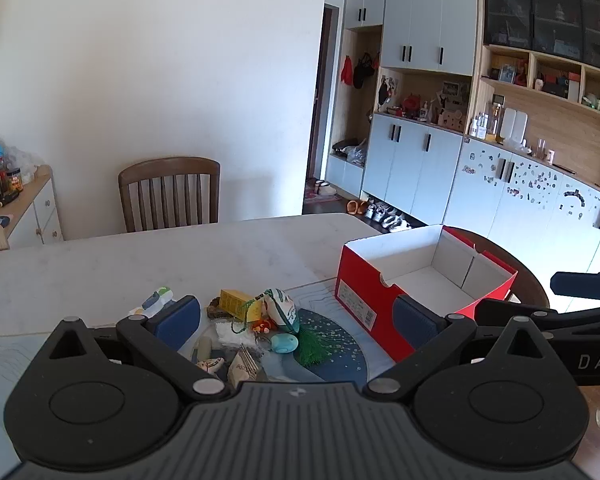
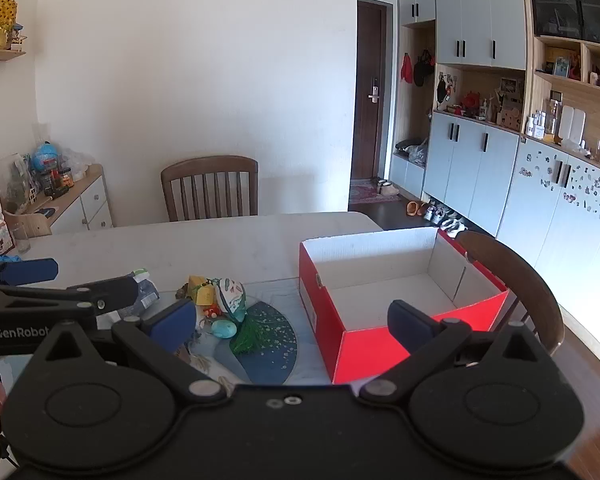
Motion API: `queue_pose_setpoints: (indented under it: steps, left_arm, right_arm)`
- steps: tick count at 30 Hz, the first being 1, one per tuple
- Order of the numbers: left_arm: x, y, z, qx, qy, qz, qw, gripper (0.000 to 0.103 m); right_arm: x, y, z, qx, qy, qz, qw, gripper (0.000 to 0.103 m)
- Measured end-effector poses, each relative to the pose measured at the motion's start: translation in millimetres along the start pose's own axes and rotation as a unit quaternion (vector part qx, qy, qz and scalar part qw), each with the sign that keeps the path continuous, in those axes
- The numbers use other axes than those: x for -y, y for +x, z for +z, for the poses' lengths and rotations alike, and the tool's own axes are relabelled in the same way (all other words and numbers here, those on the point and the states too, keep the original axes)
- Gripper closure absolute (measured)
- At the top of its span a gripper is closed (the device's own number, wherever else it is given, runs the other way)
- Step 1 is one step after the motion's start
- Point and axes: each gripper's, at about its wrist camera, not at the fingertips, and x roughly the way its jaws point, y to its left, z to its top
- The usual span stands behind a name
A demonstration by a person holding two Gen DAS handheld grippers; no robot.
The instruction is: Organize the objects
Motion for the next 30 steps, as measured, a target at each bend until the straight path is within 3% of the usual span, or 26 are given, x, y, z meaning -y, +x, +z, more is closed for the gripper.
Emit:
queue_pose_setpoints:
  steps: [30]
  left_arm:
    - [-7, 3, -6, 0.007, -0.003, 0.008, 0.9999, 0.0]
  right_arm:
    - [-11, 5, 1, 0.001, 0.002, 0.009, 1.0, 0.002]
